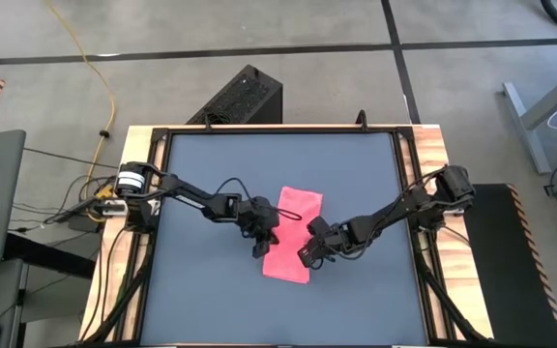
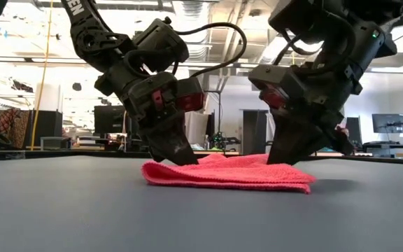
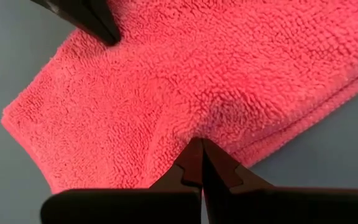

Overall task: Roll towel
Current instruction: Fold the pink towel

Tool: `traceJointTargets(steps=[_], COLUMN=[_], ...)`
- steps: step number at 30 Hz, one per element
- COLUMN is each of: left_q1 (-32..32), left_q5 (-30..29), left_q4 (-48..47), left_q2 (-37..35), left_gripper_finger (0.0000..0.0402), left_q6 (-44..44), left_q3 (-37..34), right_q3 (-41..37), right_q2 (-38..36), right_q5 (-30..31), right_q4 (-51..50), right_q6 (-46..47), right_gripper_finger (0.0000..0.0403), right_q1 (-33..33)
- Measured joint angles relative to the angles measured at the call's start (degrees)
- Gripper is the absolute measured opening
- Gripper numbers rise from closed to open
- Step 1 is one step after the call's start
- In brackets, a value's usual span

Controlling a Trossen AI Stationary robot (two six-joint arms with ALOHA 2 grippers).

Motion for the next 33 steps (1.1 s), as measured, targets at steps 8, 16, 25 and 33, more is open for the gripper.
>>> traceJointTargets(steps=[8,16,25,33], left_q1=[0.0,-0.02,-0.02,-0.04], left_q5=[0.06,-0.36,-0.36,0.45], left_q4=[-0.57,-0.68,-0.44,0.73], left_q2=[0.0,0.0,0.0,0.0], left_gripper_finger=[0.0,0.0,0.0,0.0], left_q6=[0.35,0.3,-0.4,-1.79], left_q3=[-0.01,-0.01,-0.01,0.17], right_q3=[0.02,-0.02,-0.2,-0.17], right_q2=[-1.1,-1.14,-3.58,-4.02], right_q5=[-1.52,-1.84,-2.3,-1.42], right_q4=[-3.19,-3.0,-3.69,-3.04], right_q6=[0.93,0.95,-0.87,-1.69], right_gripper_finger=[0.0021,0.0021,0.0021,0.0021], right_q1=[0.56,0.85,0.71,0.17])
